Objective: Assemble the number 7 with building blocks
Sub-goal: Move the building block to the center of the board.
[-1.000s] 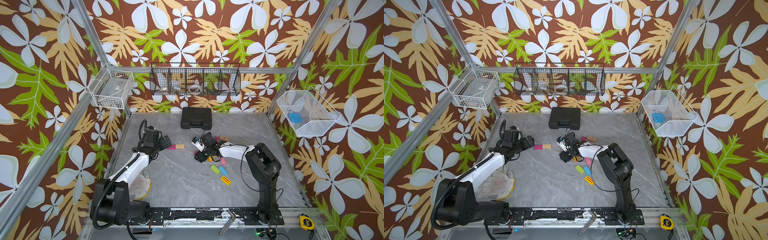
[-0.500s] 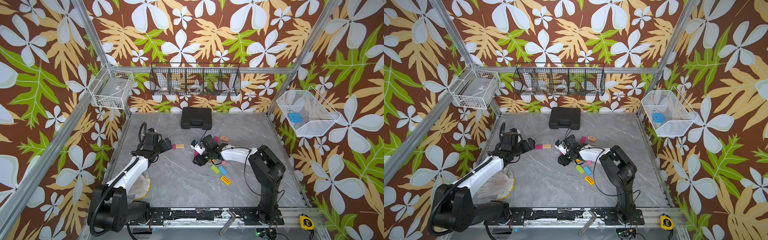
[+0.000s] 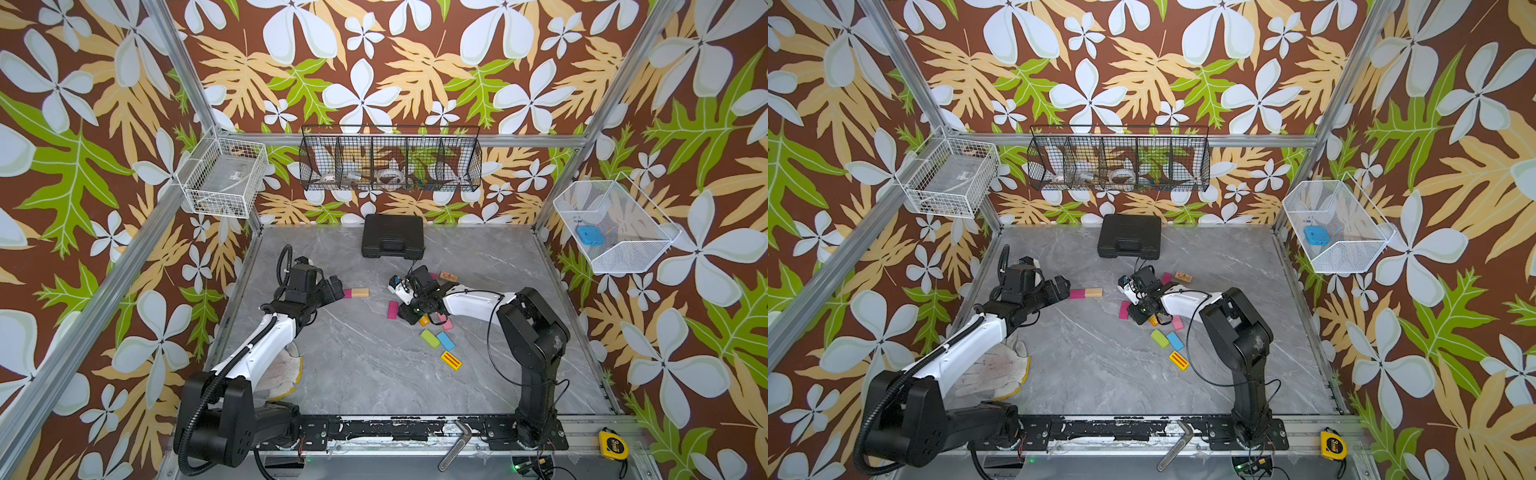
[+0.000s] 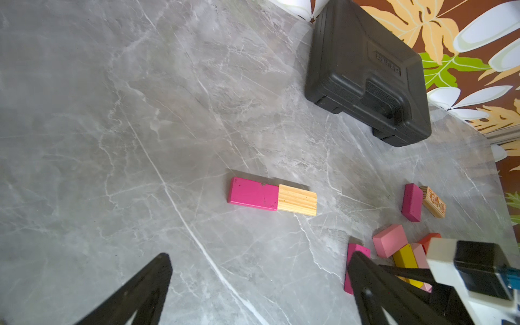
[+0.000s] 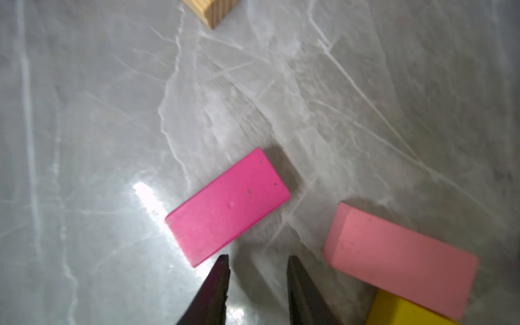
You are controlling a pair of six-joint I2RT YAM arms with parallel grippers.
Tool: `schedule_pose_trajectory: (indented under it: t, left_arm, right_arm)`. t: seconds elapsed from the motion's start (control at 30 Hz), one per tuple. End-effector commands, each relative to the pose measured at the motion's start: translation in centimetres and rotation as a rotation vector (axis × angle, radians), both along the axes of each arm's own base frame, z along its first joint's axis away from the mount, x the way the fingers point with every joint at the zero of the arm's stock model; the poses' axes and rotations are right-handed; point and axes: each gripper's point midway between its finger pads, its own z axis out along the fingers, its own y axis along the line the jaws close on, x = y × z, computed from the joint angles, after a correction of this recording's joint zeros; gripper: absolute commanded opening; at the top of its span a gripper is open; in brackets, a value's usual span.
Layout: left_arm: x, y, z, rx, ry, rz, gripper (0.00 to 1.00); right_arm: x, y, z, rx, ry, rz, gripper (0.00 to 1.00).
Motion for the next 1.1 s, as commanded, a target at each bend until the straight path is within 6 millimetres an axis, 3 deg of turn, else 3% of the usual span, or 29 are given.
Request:
schedule_pose_trajectory:
  t: [0.0,0.37,0.77,1.07]
  left_arm:
    - [0.1,-0.2,0.5,-0.013,-0.017,0.000,1.00]
    - [-1.1,0.0,0.3,-0.016,-0.012,0.000,1.00]
    - [-1.1,-0.3,0.1,-0.025,-0.011,-0.013,1.00]
    - [-1.3,-0.2,0.3,-0.023,-0.017,-0.009,1.00]
  right_arm:
    - [0.4,-0.7,-0.9,-0.072,-0.018,0.085,0.35]
    - [-0.7,0.6,-0.3,-0.069,0.003,0.501,0.37]
    - [-0.5,2.5,-1.4,-0.115,-0.029,0.589,0.42]
    - [-0.1,4.8,-1.0,-0.099,-0.067,0.652,0.41]
